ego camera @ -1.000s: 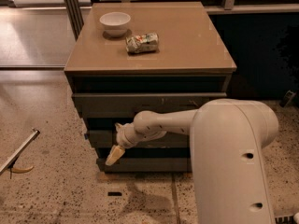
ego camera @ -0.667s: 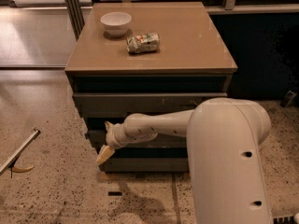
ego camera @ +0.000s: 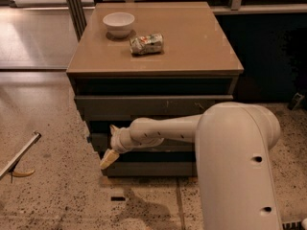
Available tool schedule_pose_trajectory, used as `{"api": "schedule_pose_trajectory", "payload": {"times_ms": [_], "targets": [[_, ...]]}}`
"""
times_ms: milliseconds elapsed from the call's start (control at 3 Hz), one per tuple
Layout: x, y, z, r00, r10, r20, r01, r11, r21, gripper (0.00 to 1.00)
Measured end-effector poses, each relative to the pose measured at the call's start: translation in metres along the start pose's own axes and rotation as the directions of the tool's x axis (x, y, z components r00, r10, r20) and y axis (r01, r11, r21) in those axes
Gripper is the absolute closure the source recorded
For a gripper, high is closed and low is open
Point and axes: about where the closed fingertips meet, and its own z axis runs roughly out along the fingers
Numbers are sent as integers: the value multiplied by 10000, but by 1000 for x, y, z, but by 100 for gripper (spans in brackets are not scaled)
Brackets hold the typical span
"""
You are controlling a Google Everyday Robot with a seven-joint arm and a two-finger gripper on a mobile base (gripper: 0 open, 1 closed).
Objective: Open middle drawer
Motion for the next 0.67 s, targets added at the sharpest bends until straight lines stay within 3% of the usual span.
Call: {"api": "schedule_pose_trajectory", "payload": {"times_ms": [667], "targets": [[17,-26,20,9975,425,-564,-409,9987,291,0]]}}
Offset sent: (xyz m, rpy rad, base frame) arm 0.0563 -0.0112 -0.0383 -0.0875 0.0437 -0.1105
